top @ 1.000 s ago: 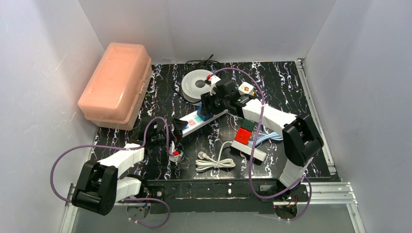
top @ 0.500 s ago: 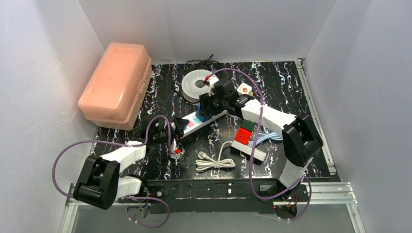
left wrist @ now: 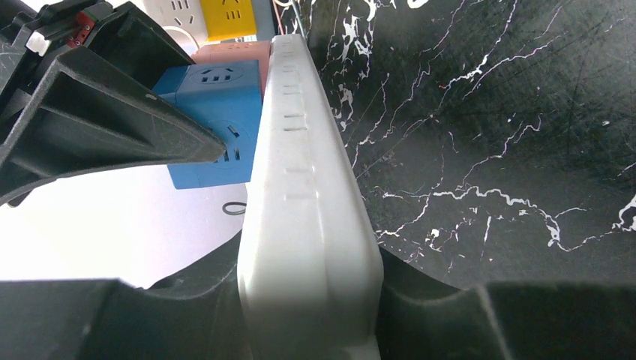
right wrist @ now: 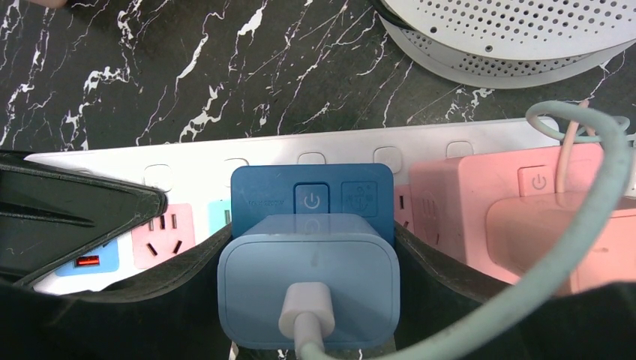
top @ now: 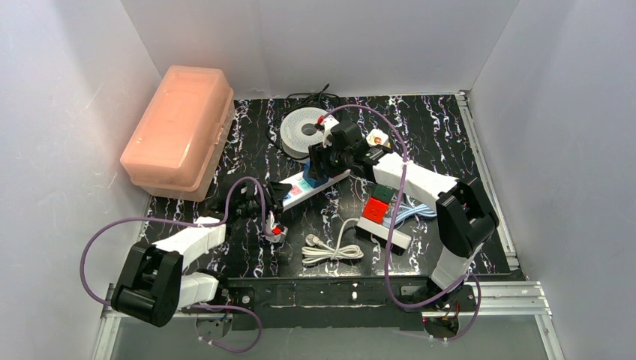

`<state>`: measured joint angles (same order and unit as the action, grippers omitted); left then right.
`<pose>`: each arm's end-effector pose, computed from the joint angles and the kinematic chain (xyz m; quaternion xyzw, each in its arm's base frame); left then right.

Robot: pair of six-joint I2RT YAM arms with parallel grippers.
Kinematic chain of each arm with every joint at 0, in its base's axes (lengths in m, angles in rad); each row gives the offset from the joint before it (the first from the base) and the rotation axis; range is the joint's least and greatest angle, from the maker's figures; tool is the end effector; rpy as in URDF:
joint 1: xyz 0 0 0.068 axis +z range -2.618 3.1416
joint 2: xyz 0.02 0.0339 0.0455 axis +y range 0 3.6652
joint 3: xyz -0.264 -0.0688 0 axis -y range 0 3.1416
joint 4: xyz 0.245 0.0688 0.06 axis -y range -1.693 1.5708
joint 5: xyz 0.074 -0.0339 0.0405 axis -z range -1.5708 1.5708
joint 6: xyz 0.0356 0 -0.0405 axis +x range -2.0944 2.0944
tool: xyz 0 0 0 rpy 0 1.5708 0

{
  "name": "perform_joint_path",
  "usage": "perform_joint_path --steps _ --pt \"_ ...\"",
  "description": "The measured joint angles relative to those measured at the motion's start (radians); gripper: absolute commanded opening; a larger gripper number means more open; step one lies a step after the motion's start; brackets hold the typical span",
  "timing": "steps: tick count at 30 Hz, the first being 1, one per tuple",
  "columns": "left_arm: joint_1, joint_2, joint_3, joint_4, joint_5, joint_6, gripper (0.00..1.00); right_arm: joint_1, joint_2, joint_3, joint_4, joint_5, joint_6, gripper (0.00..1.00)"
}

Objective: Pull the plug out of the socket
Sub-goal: Remove the plug from the socket.

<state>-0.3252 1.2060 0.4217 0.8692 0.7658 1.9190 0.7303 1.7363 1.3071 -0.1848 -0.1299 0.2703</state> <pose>0.2204 -0.1004 0.2380 0.6847 0.0243 0.3119 0.6582 0.2953 0.2707 0.2635 -0.2310 0.8557 0.2709 0.3754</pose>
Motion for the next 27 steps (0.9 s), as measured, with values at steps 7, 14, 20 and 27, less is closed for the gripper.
perform_joint_path --steps 7,14,20,27 --pt "-0.005 -0.037 0.002 -0.067 -0.018 0.027 0.00 0.002 0.000 0.000 -0.001 -0.010 0.002 0.01" --pt "-0.005 -0.125 0.006 -0.200 -0.037 0.074 0.00 0.011 -0.006 0.000 -0.003 -0.033 0.004 0.01" --pt "-0.005 -0.127 0.003 -0.206 -0.042 0.093 0.00 -0.002 -0.016 -0.001 -0.004 -0.049 0.016 0.01" --pt "-0.006 -0.110 -0.023 -0.160 -0.040 0.122 0.01 -0.026 -0.089 -0.010 0.087 -0.076 0.047 0.01"
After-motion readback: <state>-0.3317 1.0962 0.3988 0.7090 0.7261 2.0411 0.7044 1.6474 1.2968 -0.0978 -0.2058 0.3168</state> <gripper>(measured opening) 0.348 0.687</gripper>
